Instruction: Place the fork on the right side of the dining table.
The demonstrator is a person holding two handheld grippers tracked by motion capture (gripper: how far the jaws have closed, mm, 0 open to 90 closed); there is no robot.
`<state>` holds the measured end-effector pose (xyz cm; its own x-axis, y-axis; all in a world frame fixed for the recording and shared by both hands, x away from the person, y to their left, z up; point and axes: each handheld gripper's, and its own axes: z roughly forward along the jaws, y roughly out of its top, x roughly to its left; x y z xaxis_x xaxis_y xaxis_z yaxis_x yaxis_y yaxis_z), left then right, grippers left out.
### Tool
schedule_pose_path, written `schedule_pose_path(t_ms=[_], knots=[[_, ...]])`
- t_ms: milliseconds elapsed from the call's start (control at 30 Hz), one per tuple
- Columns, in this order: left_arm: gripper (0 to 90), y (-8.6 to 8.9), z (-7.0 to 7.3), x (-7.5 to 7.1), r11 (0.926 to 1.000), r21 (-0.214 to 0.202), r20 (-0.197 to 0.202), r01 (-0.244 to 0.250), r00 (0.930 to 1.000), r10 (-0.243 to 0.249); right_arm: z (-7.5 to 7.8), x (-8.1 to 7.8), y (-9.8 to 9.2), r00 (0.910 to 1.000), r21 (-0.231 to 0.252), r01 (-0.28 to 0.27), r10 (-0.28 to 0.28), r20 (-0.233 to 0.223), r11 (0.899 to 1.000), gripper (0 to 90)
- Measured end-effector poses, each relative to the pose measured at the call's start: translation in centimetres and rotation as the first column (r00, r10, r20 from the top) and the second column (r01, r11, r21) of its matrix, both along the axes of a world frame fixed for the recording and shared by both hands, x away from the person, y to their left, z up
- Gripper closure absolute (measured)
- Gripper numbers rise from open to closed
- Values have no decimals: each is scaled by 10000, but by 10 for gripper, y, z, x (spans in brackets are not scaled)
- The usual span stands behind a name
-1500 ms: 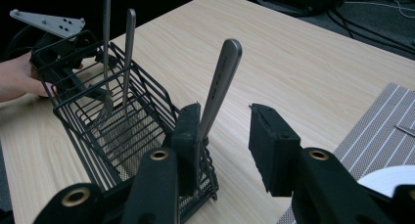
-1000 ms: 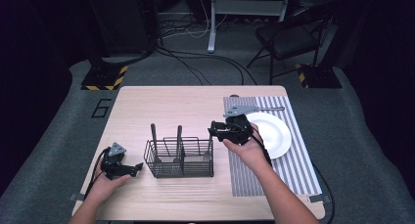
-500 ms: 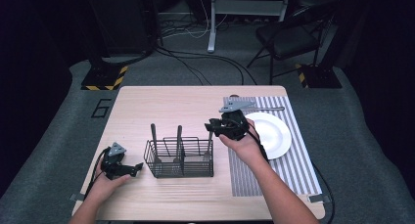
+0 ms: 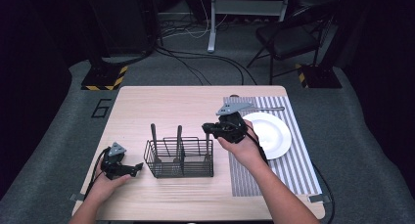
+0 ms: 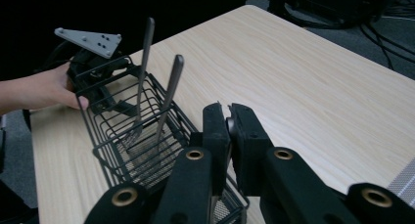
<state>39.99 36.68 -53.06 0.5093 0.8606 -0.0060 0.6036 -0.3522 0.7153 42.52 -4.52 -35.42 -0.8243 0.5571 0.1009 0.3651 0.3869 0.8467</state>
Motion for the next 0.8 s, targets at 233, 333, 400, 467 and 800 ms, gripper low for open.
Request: schedule_pose_path(t_ms=[233,333,400,467,800], knots=[[3,0,0,0,10000,0,-1,-2,10000,2,5,-6,5,9989,-127,-412,409,-207,9991,868],[3,0,0,0,10000,-1,4,-4,10000,4,8,-8,7,9990,-259,-434,430,-131,9987,869],[2,0,0,0,10000,0,1,-4,10000,4,11,-9,7,9990,-269,-442,441,-33,9987,869],[2,0,0,0,10000,1,0,-2,10000,2,14,-10,7,9992,-196,-400,400,17,9990,870],[2,0,0,0,10000,2,-5,-4,10000,4,30,-12,6,9994,74,-270,268,220,9996,870]])
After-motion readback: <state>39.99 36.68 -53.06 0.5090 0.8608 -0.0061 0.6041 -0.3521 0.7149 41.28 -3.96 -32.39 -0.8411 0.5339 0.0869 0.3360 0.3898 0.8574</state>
